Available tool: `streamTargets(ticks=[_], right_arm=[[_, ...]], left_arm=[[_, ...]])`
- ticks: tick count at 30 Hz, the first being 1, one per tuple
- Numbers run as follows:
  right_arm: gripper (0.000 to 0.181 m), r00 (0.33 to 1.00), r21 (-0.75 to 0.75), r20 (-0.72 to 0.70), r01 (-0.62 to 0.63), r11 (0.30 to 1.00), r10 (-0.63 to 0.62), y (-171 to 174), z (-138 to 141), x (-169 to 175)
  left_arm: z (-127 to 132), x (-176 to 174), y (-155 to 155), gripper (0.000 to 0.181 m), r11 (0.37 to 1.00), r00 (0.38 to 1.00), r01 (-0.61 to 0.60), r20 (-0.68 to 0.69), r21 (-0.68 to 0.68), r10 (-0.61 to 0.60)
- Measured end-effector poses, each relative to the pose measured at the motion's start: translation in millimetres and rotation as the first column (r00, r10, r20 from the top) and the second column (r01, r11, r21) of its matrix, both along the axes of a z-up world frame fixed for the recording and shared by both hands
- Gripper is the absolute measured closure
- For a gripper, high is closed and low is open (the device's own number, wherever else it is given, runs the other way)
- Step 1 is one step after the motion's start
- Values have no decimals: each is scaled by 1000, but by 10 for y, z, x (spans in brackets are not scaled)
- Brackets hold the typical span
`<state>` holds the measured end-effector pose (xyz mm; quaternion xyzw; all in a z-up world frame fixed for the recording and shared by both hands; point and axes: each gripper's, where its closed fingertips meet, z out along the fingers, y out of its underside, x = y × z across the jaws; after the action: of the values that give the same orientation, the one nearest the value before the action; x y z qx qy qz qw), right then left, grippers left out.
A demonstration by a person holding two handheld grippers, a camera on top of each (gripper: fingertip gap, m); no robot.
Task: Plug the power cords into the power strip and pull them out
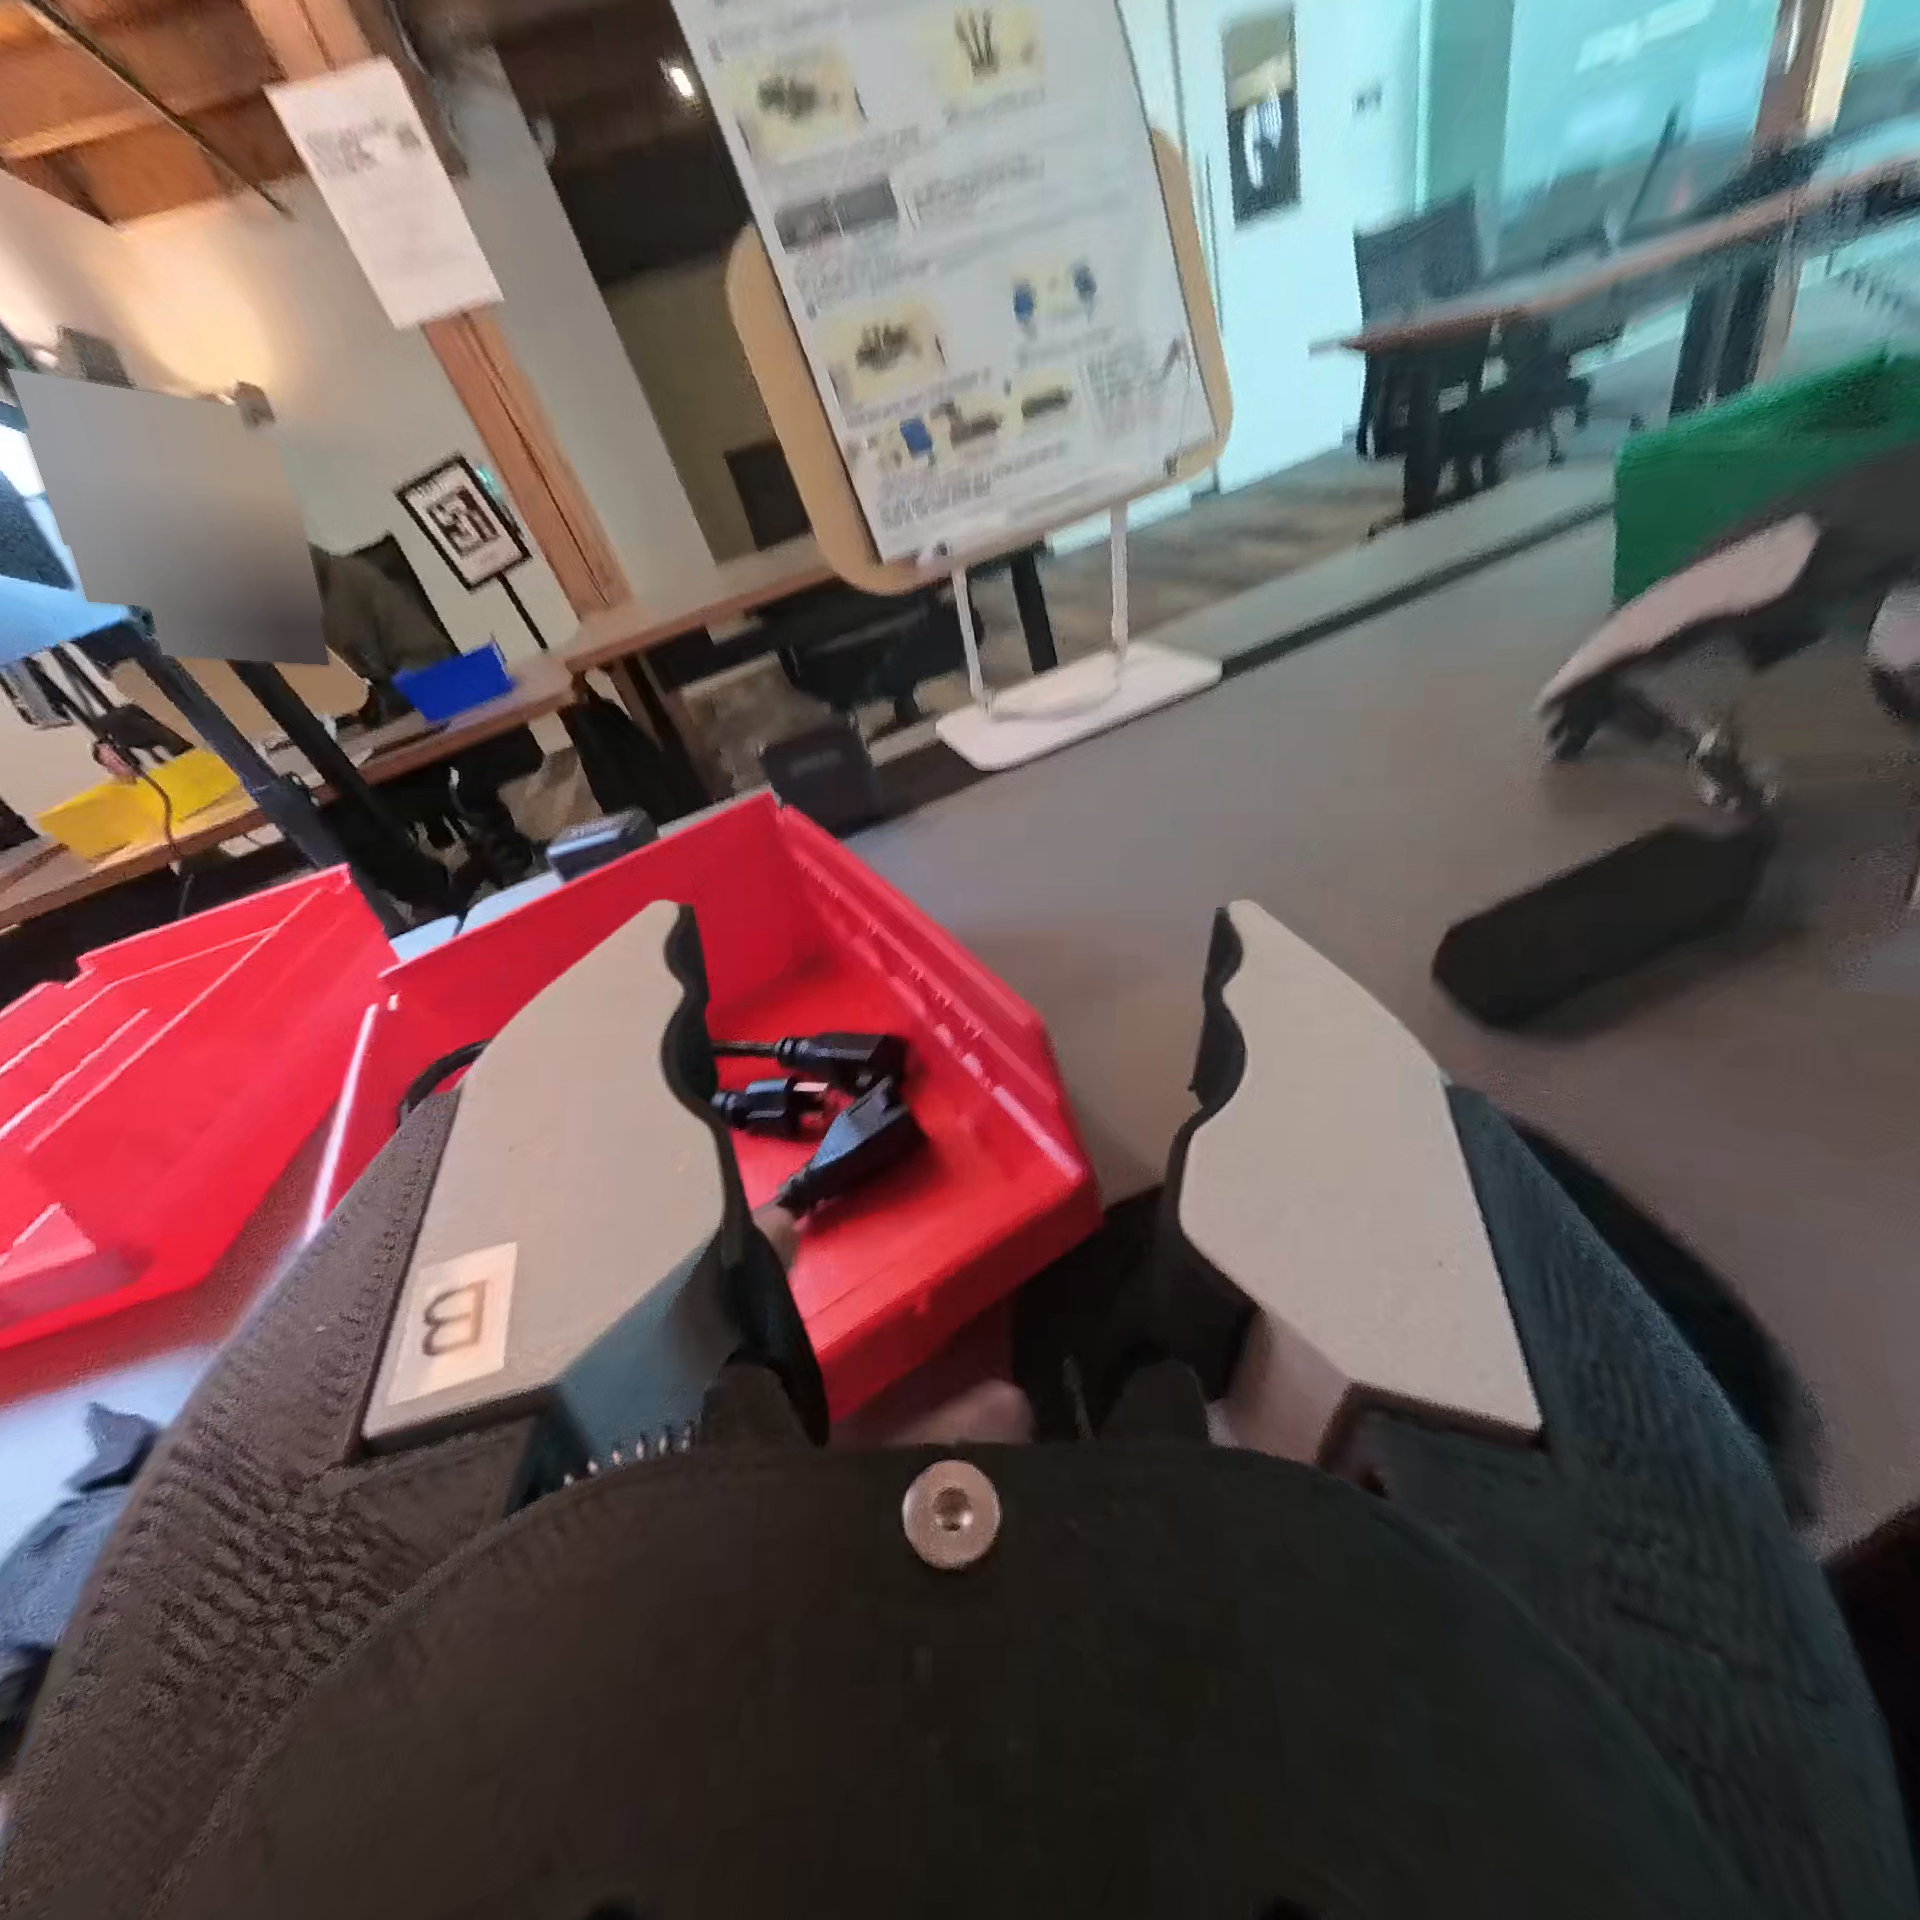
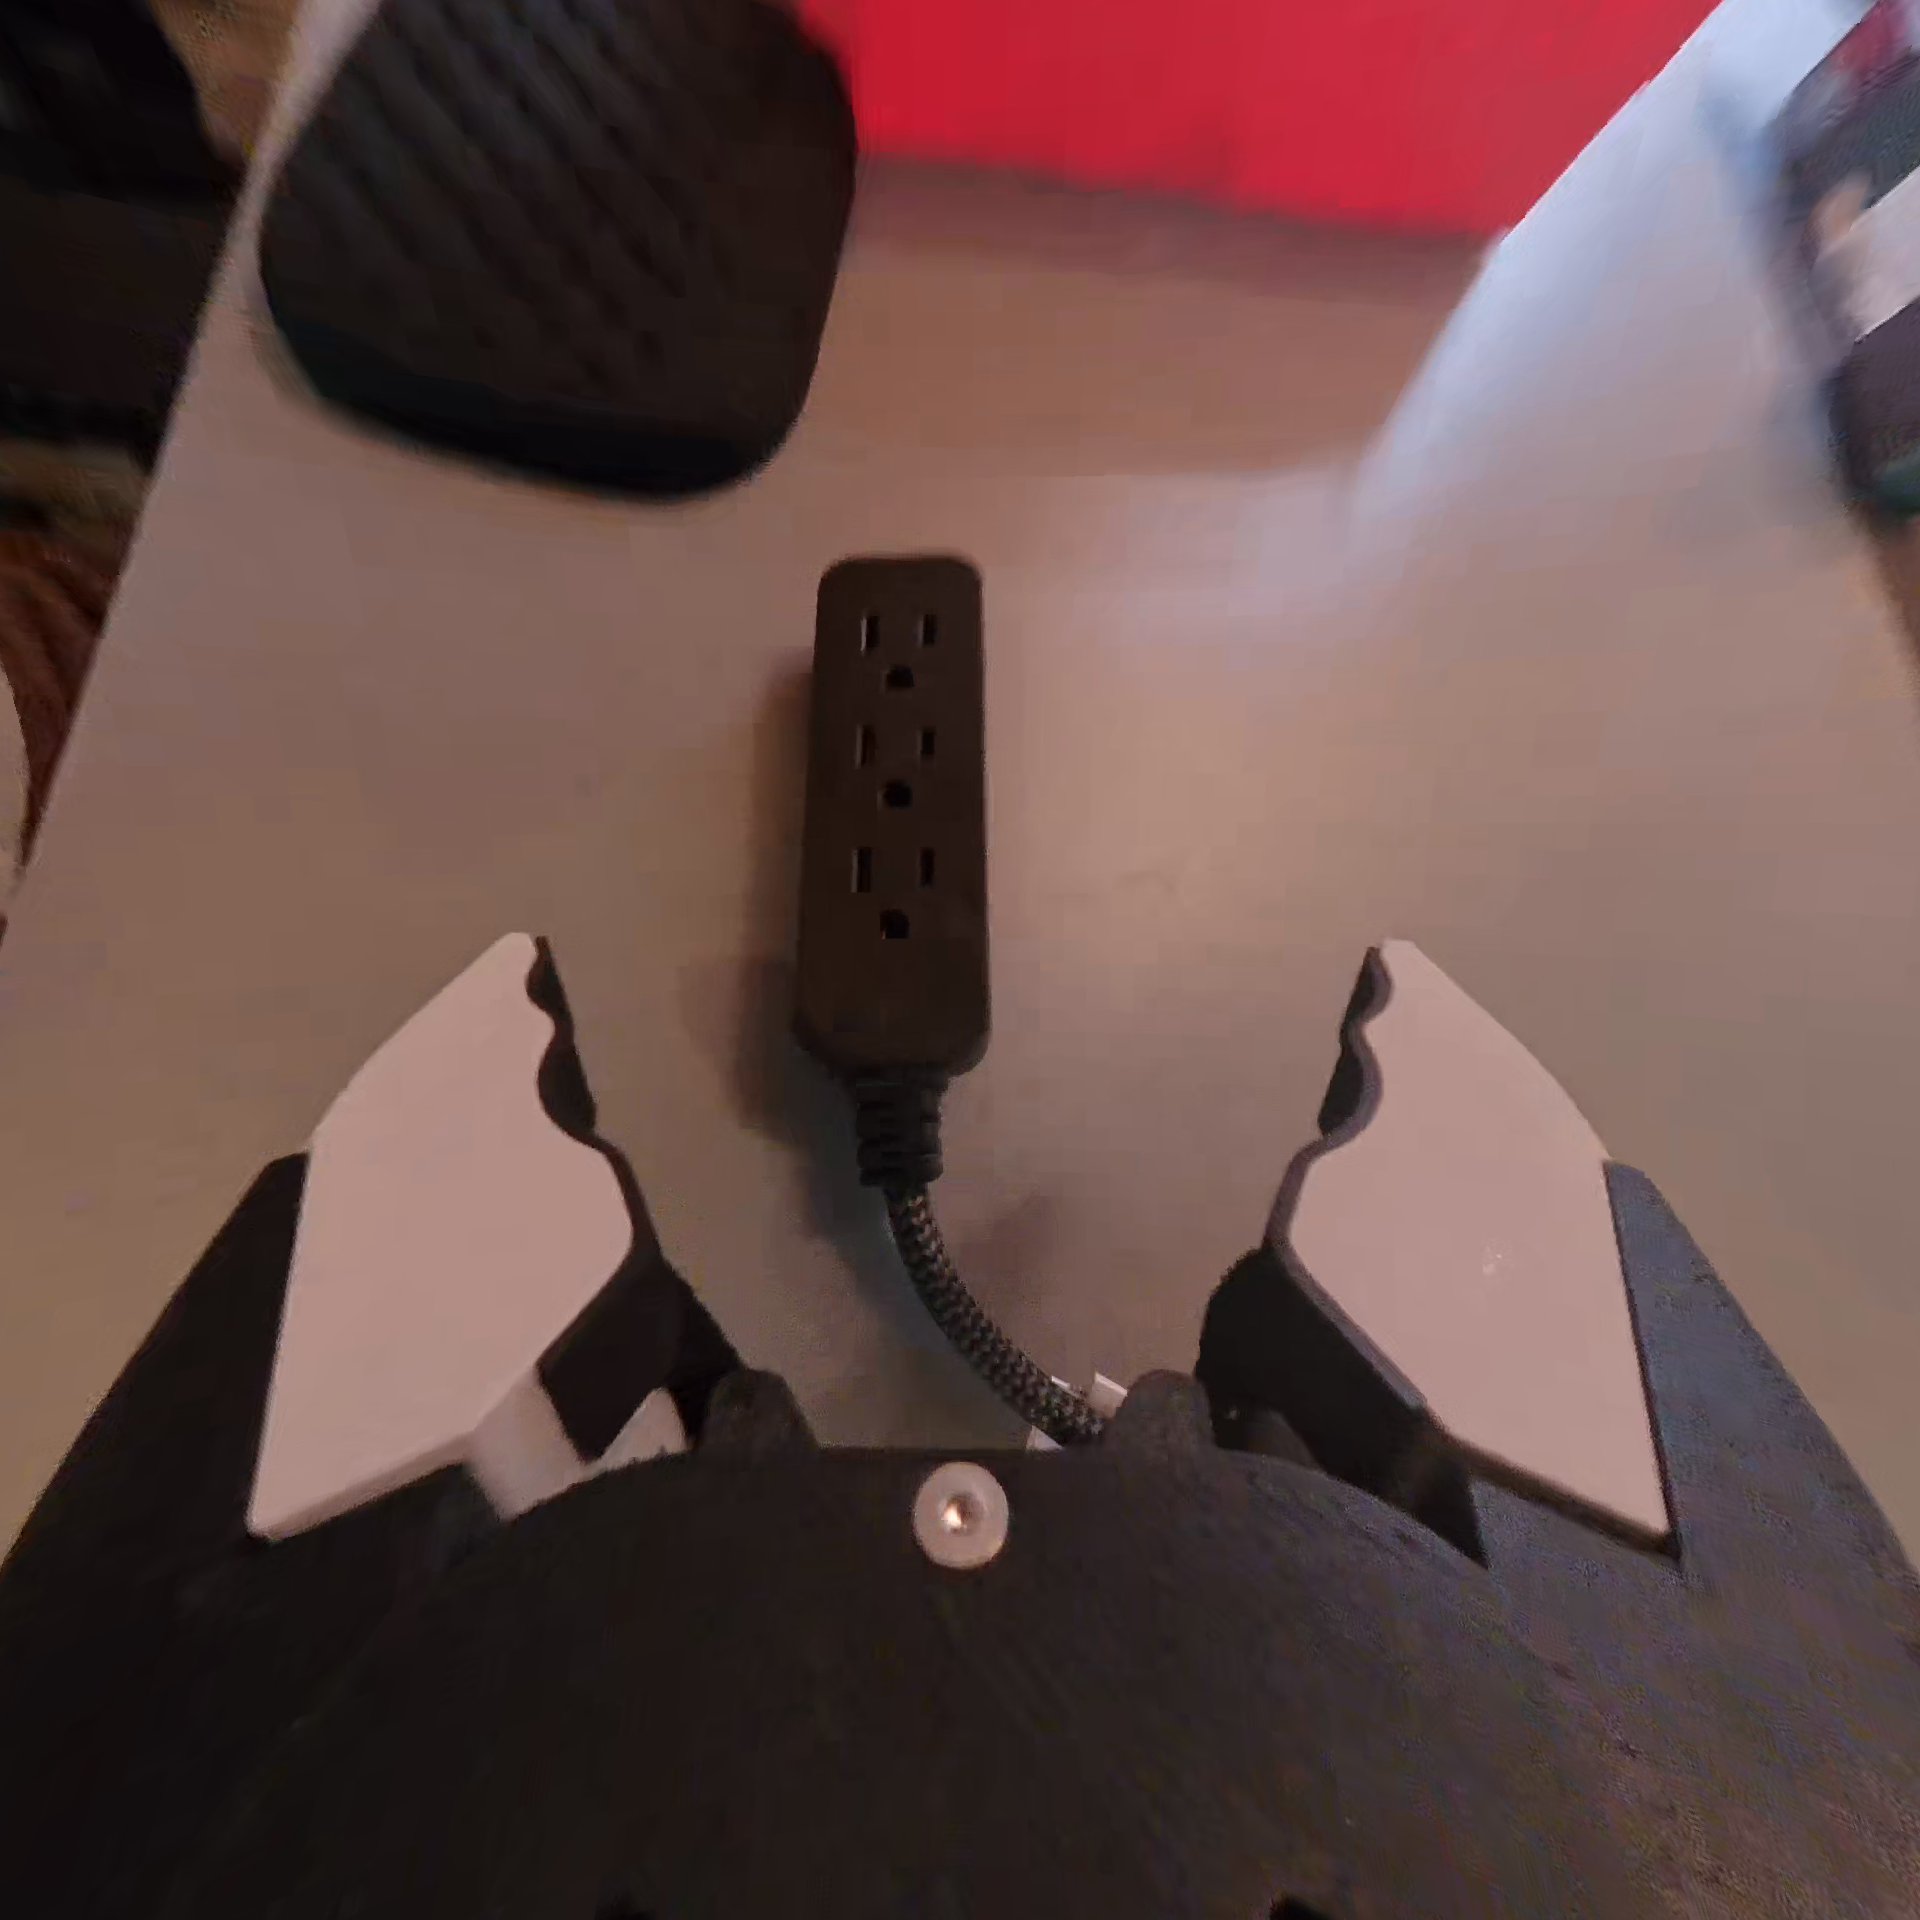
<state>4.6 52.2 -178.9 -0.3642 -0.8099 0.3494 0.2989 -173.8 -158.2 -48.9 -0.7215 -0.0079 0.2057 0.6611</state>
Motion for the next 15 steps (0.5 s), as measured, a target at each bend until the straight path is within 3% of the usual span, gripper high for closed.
streamTargets(ticks=[4, 6, 8, 11, 13, 15], right_arm=[[41, 944, -186, -329, -48, 981, -17, 3, 402, 76], [43, 879, -266, -476, -102, 959, -39, 1, 645, 137], [46, 816, -326, -575, -160, 932, -61, -10, 864, 203], [49, 797, -362, -599, -185, 913, -76, 12, 931, 231], [49, 805, -375, -588, -184, 909, -80, 25, 901, 219], [49, 810, -379, -581, -186, 906, -77, 13, 885, 214]], left_arm=[[-103, -291, -52, 102, 952, 997, 40, -50, -305, -58], [-230, -540, -105, 107, 865, 997, 2, -63, -501, -39], [-451, -757, -193, 117, 690, 988, -18, -118, -723, -98], [-747, -1118, -434, 113, 275, 894, -149, -248, -950, -373], [-766, -1294, -380, 113, 156, 811, -216, -266, -964, -521], [-848, -1311, -277, 112, 94, 767, -153, -178, -984, -617]])
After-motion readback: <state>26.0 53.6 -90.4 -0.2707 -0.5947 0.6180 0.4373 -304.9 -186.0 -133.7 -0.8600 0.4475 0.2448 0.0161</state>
